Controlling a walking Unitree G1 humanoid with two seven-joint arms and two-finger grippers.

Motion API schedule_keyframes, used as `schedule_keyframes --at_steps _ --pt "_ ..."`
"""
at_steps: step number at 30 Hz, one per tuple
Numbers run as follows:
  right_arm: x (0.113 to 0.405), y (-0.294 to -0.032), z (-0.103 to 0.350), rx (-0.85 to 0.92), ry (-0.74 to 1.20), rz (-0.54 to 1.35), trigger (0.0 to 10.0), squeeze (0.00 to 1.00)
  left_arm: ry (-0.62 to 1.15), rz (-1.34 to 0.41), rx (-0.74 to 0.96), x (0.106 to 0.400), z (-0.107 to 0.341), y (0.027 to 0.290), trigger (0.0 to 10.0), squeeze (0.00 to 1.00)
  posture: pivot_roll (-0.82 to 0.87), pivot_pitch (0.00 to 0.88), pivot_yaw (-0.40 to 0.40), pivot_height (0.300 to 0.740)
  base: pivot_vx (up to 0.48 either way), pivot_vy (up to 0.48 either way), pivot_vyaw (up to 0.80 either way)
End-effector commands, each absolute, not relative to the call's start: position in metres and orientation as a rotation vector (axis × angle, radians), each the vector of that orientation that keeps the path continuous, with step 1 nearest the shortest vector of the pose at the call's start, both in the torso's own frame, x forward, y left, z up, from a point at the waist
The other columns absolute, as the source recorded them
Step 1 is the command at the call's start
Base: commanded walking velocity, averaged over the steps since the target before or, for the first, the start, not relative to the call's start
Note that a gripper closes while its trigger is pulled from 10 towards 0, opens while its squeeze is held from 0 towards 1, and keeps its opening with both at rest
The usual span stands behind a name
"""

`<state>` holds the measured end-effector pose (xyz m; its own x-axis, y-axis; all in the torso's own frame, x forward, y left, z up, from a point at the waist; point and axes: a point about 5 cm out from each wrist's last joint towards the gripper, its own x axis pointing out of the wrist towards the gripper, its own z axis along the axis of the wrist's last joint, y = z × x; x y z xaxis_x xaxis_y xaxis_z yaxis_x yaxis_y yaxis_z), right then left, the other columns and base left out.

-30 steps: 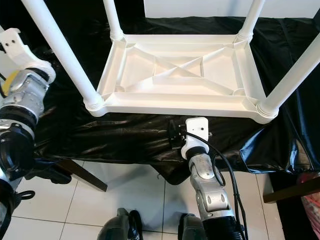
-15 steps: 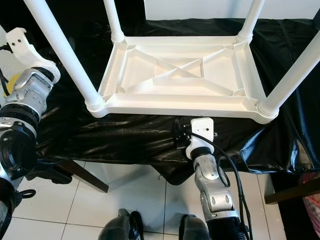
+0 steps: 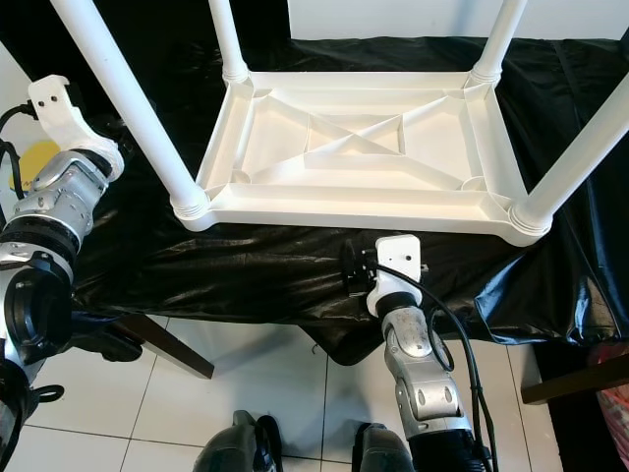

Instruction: Building children table

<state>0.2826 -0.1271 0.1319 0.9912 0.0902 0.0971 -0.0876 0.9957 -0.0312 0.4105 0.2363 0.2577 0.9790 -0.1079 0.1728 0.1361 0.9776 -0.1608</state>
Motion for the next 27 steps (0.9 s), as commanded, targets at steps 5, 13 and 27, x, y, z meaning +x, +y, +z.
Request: schedule_keyframes --at_steps 5,13,27 --pt "0.286 -0.131 0.133 -0.055 -0.112 0.045 10.0 0.00 -0.122 -0.350 -0.068 0.404 0.248 0.237 10.0 0.00 -0.16 0.099 0.065 0.740 0.000 0.000 0.00" --pt "0.297 -0.131 0.141 -0.077 -0.144 0.027 10.0 0.00 -0.139 -0.227 -0.157 0.404 0.248 0.247 10.0 0.00 -0.16 0.100 0.066 0.740 0.000 0.000 0.00" --pt "0.301 -0.137 0.137 -0.108 -0.157 -0.031 10.0 0.00 -0.063 0.246 0.052 0.396 0.231 0.283 10.0 0.00 -0.12 0.077 0.098 0.740 0.000 0.000 0.00"
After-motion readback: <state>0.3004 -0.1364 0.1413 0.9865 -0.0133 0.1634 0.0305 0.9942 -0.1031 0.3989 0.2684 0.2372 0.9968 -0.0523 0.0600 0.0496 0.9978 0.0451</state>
